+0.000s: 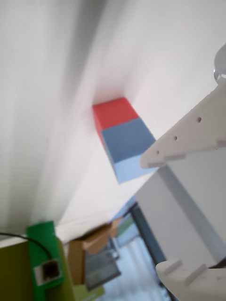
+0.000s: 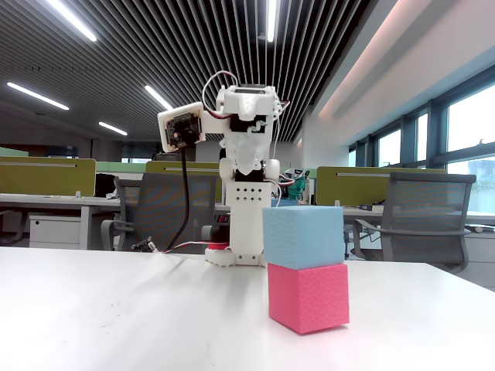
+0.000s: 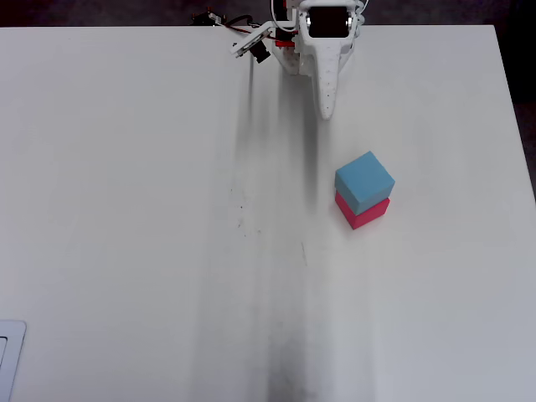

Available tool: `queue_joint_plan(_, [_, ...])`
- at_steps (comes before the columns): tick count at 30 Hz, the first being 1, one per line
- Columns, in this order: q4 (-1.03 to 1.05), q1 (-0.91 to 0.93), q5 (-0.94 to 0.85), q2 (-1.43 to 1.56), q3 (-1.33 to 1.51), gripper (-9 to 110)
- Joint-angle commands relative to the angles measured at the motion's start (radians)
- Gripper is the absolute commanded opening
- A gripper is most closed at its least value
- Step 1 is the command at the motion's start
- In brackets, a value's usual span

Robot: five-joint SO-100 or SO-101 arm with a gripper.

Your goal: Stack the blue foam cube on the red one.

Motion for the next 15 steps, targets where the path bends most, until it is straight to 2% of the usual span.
queue_joint_plan(1, [-0.029,0.011,0.006,0.003,0.006,25])
queue_joint_plan(15, [-0.124,0.012,0.009,0.003,0.117,24])
